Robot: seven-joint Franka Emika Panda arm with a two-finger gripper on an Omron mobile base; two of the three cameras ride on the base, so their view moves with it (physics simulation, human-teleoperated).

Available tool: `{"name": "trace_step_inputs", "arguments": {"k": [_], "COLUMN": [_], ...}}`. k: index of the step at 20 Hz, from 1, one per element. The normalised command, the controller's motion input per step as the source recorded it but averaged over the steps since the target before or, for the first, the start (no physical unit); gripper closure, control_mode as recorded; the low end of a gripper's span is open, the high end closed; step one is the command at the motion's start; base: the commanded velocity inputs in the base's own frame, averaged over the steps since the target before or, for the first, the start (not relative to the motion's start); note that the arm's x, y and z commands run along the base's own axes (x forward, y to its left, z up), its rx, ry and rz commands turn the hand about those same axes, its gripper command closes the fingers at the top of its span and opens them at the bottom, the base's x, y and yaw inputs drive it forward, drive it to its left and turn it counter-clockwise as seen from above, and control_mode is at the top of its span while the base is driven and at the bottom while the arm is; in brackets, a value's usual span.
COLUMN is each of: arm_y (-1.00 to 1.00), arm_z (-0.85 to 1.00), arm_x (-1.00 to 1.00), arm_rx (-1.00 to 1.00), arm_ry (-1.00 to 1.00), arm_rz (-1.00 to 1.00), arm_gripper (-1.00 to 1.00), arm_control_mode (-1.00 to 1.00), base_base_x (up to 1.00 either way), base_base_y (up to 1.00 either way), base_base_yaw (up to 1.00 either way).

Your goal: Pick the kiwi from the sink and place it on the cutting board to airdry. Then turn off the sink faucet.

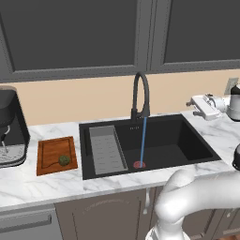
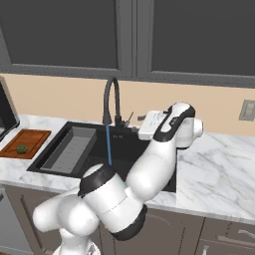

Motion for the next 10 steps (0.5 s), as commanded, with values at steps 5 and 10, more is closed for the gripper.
{"name": "trace_step_inputs", "arguments": {"k": [5, 10], "arm_y": [0.00, 0.03], "arm_z": [-0.08, -0.10], "arm_x": [0.11, 0.07], "arm_rx": [0.00, -0.01], "arm_ry": [0.00, 0.00], "arm_rz": [-0.03, -0.09], "arm_gripper": [-1.00, -1.00], "arm_control_mode": [-1.00, -1.00], "base_base_x": [0.00, 0.00], "base_base_y": [0.00, 0.00], "base_base_yaw": [0.00, 0.00]}}
